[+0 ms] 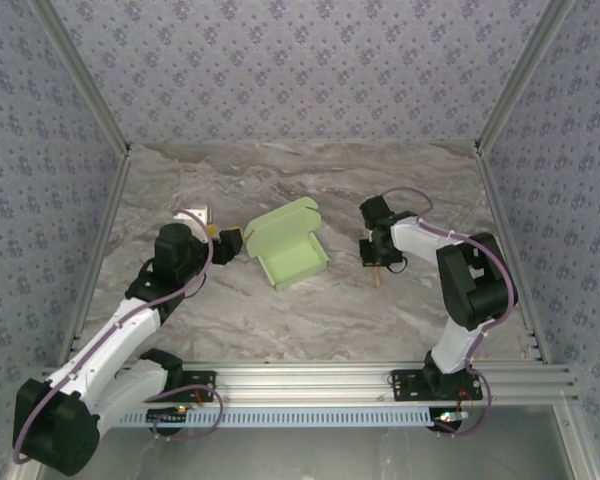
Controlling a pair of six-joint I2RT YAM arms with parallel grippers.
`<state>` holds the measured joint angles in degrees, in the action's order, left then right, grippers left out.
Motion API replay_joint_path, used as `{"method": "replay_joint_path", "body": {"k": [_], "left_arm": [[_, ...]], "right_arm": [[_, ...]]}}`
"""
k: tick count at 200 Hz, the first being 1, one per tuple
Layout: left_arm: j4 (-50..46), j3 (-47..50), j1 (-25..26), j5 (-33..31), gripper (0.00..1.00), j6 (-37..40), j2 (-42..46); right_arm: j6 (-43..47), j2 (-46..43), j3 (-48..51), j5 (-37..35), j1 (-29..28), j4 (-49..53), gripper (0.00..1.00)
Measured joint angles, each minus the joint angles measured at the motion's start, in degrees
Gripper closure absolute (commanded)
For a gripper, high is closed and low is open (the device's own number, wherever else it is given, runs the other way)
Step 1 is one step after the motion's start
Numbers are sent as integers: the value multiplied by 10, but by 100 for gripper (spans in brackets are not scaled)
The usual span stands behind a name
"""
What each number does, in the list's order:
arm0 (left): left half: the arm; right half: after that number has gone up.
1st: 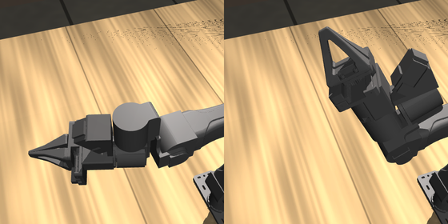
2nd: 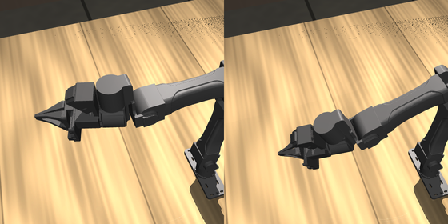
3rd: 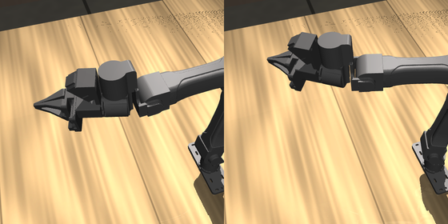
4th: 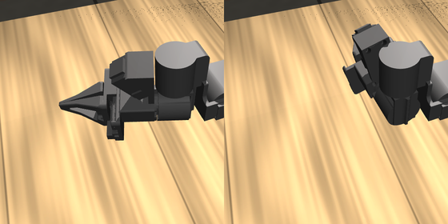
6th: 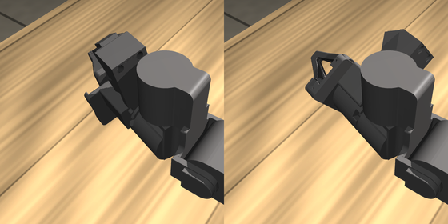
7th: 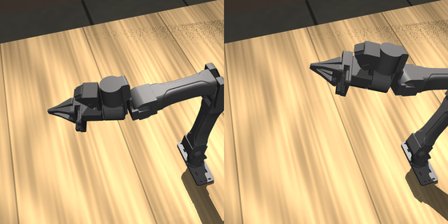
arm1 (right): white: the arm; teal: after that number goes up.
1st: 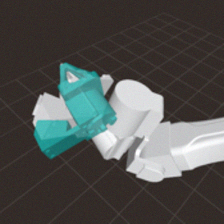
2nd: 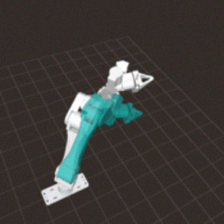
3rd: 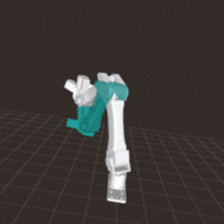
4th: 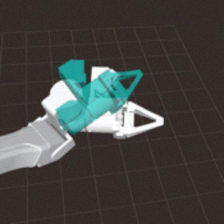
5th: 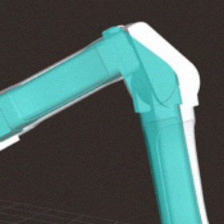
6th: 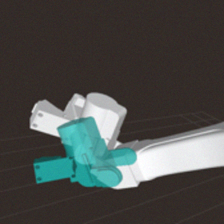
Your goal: Fold the paper box
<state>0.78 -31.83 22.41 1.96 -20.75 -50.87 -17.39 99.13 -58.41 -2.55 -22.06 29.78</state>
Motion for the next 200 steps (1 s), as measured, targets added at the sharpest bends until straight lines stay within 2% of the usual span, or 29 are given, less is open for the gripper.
{"method": "replay_joint_path", "body": {"k": [37, 78, 101, 123, 156, 200], "left_arm": [[-38, 37, -3, -16, 29, -30, 45], [-70, 51, -6, -30, 28, -45, 98], [-77, 51, -7, -34, 28, -49, 114], [-87, 51, -7, -36, 28, -49, 123], [-101, 51, -8, -36, 28, -49, 139], [-103, 57, -9, -36, 27, -49, 161]], "right_arm": [[-38, -70, 32, 59, -42, -40, 88], [-153, -133, 39, 80, -162, -144, 88], [-236, -111, 43, 79, -212, -228, 88], [-299, -61, 40, 70, -237, -293, 86], [-374, 12, 26, 57, -247, -349, 84], [-435, 34, 26, 43, -247, -402, 83]]}}
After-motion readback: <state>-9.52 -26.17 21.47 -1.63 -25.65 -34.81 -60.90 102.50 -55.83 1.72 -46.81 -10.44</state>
